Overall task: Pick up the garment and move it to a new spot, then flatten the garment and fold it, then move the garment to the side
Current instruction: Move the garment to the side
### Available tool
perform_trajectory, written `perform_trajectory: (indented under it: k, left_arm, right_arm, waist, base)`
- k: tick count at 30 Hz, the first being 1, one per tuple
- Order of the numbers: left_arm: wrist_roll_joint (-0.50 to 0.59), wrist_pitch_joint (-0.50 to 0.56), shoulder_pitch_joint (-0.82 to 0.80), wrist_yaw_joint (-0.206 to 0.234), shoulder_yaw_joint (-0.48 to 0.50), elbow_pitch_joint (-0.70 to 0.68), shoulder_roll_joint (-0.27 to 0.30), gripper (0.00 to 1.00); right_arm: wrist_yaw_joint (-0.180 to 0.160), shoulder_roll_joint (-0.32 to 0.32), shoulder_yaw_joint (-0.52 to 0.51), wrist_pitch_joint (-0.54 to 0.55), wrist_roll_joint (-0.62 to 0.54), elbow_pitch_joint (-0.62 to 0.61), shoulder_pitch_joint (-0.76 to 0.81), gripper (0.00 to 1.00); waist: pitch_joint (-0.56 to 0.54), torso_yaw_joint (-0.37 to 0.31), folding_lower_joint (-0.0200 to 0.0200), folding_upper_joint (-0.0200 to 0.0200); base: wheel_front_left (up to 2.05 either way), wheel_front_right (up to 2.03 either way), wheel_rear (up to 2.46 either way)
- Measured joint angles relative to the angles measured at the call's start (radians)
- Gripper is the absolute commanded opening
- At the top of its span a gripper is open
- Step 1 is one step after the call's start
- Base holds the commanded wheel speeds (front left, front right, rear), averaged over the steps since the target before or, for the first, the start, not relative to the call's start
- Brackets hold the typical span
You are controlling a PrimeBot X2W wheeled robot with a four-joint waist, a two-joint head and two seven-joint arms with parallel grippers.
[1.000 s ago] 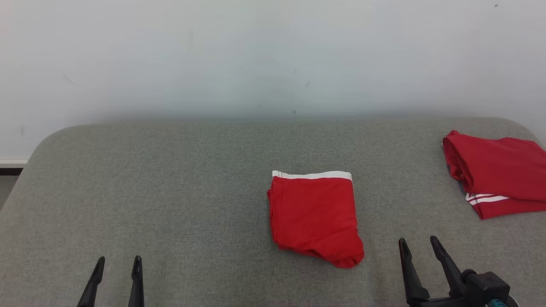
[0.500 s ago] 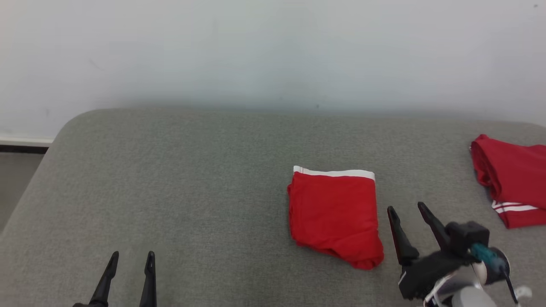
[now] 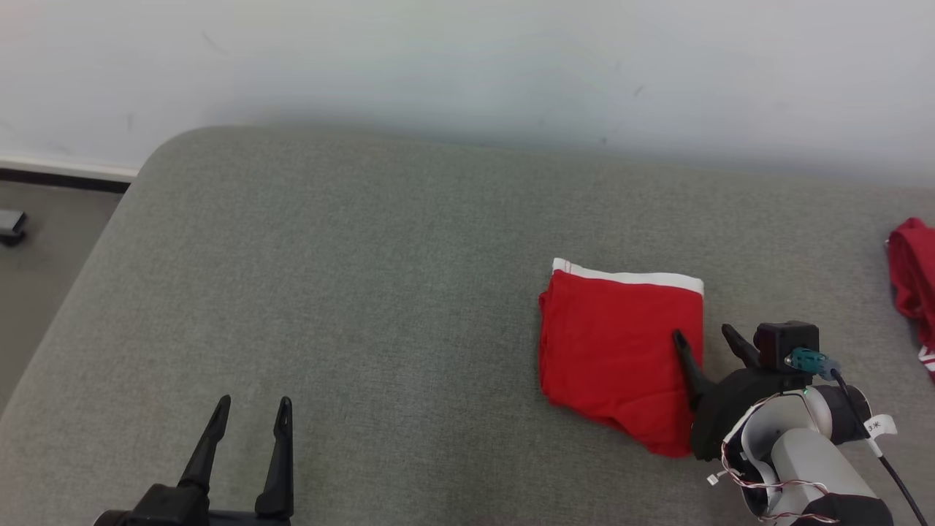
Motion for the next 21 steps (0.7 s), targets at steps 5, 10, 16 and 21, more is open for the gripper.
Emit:
perform_trajectory:
  k: [5, 10, 16, 21]
  left_arm:
    - [-0.006, 0.000, -0.026, 0.000, -0.007, 0.010, -0.002, 1.00]
    - [-0.007, 0.000, -0.037, 0.000, -0.011, 0.021, -0.004, 1.00]
    - [-0.007, 0.000, -0.045, 0.000, -0.005, 0.026, -0.005, 1.00]
    - [-0.007, 0.000, -0.044, 0.000, 0.000, 0.020, -0.008, 1.00]
  right_arm:
    - [0.000, 0.007, -0.005, -0.020, 0.008, 0.131, -0.041, 1.00]
    - [0.000, 0.021, 0.000, -0.043, 0.020, 0.245, -0.070, 1.00]
    - [-0.002, 0.045, 0.018, -0.042, 0.074, 0.325, -0.110, 0.00]
    - [0.001, 0.037, 0.066, -0.053, 0.083, 0.346, -0.139, 0.00]
  waist:
    - [0.026, 0.023, 0.0000, 0.0000]
    - [0.039, 0.036, 0.0000, 0.0000]
    - [0.035, 0.034, -0.0001, -0.0001]
    - [0.045, 0.021, -0.0001, 0.0000]
  base:
    - [0.00, 0.00, 0.00]
    - [0.00, 0.00, 0.00]
    - [0.00, 0.00, 0.00]
    - [0.00, 0.00, 0.00]
